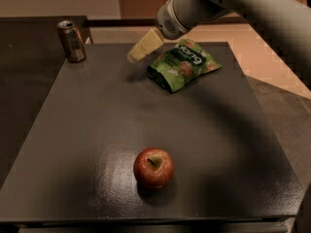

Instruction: Knock orange can over

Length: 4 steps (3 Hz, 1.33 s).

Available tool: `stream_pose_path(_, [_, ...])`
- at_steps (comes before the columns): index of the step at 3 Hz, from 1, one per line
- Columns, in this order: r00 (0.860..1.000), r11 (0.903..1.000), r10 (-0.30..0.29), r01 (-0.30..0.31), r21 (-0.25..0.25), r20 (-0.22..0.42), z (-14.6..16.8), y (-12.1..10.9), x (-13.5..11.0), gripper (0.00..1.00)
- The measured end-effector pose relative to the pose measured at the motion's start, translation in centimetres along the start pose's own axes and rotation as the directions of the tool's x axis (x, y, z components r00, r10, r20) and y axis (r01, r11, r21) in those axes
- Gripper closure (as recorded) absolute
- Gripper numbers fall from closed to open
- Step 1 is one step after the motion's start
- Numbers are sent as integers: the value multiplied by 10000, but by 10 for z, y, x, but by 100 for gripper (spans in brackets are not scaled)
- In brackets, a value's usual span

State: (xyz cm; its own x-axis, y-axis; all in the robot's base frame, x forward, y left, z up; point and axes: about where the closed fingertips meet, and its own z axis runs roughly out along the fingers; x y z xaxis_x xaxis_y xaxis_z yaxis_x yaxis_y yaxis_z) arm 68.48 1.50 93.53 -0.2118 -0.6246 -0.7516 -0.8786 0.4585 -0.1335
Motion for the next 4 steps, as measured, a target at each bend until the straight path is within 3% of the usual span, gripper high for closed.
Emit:
stream_pose_path(3, [9807, 9995, 320, -321, -28, 1930, 65, 21, -59, 0])
stream_pose_path(4, [9784, 9994, 339, -332, -68, 2041, 74, 21, -59, 0])
